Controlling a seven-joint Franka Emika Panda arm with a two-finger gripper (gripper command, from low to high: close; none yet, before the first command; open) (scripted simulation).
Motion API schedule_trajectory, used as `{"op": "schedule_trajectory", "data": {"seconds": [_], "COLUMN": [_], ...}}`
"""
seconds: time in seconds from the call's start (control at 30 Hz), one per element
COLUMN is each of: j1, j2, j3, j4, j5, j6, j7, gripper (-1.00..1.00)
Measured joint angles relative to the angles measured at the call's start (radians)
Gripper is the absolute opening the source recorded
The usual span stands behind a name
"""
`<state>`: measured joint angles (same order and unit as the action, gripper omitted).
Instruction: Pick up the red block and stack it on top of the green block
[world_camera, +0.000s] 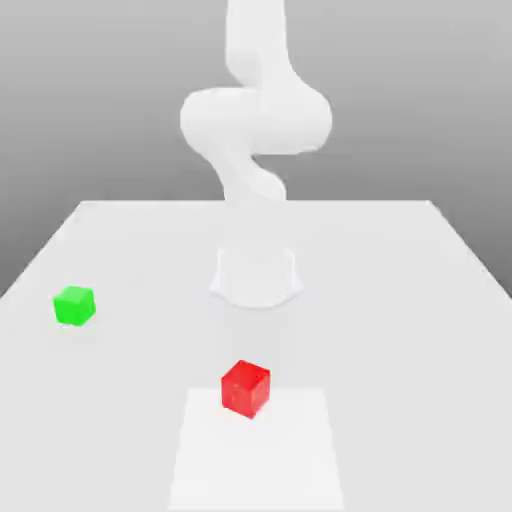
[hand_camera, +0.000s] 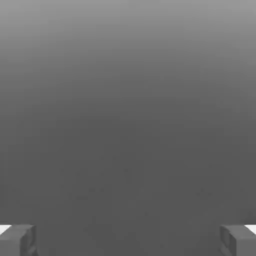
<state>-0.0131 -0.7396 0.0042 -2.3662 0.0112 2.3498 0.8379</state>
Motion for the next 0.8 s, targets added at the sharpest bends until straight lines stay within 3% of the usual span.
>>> {"op": "schedule_trajectory", "data": {"seconds": [0.53,0.77,0.8], "j1": [-0.1,-0.079,-0.067], "j2": [0.516,0.87,0.902], "j3": [0.082,0.034,0.021], "j4": [-0.519,-0.545,-0.54], "j5": [0.033,-0.05,-0.056], "j6": [0.408,0.692,0.72], "j7": [0.356,0.469,0.475], "gripper": [0.0,0.0,-1.0]}}
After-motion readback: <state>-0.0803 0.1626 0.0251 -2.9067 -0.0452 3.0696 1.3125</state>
